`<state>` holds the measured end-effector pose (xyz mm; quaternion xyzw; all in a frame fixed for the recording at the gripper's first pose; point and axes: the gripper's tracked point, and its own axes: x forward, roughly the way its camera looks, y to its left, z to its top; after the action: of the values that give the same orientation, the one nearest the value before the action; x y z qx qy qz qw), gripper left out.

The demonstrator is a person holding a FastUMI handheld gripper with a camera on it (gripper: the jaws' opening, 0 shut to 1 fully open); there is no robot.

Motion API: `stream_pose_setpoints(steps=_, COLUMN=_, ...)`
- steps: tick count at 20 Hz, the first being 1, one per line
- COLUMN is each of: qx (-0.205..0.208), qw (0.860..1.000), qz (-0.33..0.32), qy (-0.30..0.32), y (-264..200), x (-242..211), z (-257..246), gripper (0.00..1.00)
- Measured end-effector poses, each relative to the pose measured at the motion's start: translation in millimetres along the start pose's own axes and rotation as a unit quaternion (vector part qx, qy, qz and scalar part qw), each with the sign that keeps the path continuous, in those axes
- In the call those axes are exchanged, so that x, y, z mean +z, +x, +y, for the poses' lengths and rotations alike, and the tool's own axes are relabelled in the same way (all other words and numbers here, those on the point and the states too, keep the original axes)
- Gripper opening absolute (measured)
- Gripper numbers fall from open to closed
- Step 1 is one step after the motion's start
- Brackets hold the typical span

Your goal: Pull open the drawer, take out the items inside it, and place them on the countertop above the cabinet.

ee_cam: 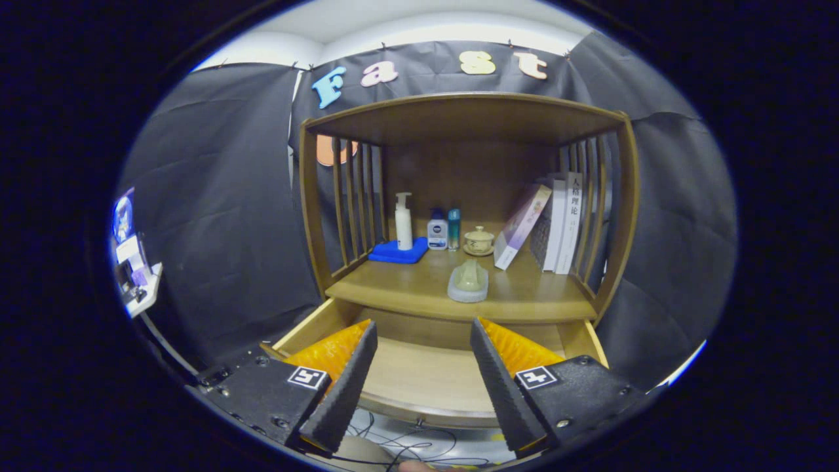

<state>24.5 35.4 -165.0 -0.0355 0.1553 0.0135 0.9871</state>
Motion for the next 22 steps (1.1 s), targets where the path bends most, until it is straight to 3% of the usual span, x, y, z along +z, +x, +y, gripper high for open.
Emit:
stream_pose_setpoints(steps=10, qx=-0.007, qw=1.0, qz=0.008, qy=0.006, y=-6, x=-103, z=20, gripper=0.91)
stream_pose_setpoints(steps=22, qx=-0.078, qw=0.996, qz=0.035, qy=0.016, y=22, x=-168, z=1, gripper=0.9)
